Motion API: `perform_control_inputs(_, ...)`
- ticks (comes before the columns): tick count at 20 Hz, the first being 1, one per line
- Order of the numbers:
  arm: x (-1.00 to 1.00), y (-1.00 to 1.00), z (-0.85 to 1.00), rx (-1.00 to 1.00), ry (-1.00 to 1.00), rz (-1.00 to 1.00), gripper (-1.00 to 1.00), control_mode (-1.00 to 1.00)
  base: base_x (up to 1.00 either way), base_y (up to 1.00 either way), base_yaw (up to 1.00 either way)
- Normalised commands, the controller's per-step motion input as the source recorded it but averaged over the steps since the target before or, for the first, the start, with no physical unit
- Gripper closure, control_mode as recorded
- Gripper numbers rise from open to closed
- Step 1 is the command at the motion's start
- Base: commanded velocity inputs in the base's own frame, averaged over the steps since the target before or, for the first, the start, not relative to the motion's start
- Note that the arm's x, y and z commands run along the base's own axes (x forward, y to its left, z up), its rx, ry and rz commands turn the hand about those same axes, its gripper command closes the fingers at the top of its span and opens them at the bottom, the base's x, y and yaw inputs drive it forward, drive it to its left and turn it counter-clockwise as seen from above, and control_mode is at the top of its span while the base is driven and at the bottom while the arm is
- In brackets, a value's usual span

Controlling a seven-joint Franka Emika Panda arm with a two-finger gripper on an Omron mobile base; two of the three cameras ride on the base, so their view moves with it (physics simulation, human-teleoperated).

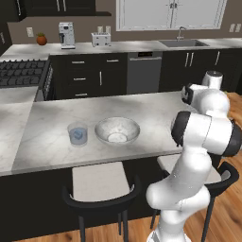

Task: There are four ice cubes in the ice bowl. Place two ice cubes in each glass of water.

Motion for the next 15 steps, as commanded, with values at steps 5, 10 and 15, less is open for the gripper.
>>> perform_control_inputs(5,-1.00,1.00,0.43,-0.06,-0.09,0.14,1.00,-1.00,0.00,0.00,0.00)
perform_control_inputs(10,-0.71,1.00,0.52,-0.07,-0.11,0.29,1.00,-1.00,0.00,0.00,0.00)
perform_control_inputs(15,-0.60,1.00,0.61,-0.04,-0.12,0.36,1.00,-1.00,0.00,0.00,0.00)
